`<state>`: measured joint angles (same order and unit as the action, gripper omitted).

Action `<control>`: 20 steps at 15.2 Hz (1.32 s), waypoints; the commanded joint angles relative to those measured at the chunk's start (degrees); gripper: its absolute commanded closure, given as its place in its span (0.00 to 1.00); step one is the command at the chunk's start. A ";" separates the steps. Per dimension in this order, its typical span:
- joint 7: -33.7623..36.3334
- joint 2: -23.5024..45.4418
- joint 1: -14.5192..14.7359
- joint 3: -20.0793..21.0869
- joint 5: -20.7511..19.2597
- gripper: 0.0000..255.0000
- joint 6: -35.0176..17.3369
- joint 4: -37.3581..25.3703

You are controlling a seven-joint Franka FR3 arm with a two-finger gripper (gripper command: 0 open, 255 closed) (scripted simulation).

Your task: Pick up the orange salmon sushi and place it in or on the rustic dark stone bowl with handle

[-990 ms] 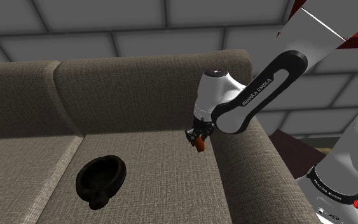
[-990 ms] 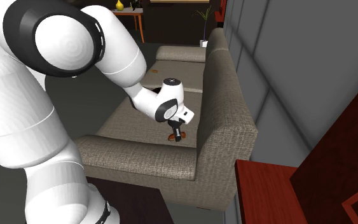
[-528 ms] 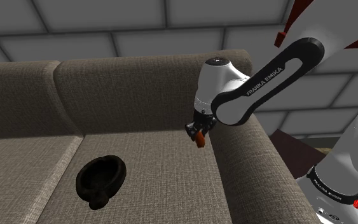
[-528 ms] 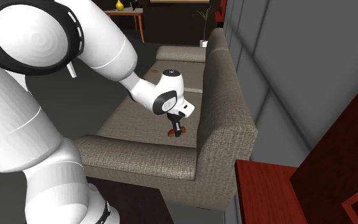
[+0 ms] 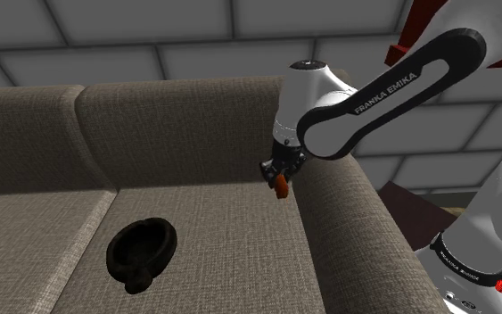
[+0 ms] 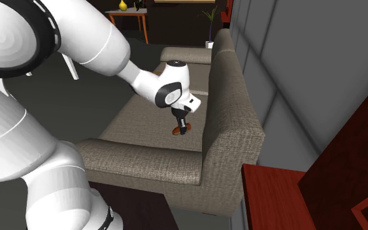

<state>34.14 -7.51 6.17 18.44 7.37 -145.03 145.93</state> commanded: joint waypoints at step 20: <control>5.65 -3.02 1.49 2.66 -0.51 1.00 14.00 -11.41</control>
<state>37.99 -12.02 7.41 20.12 7.49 -131.28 136.34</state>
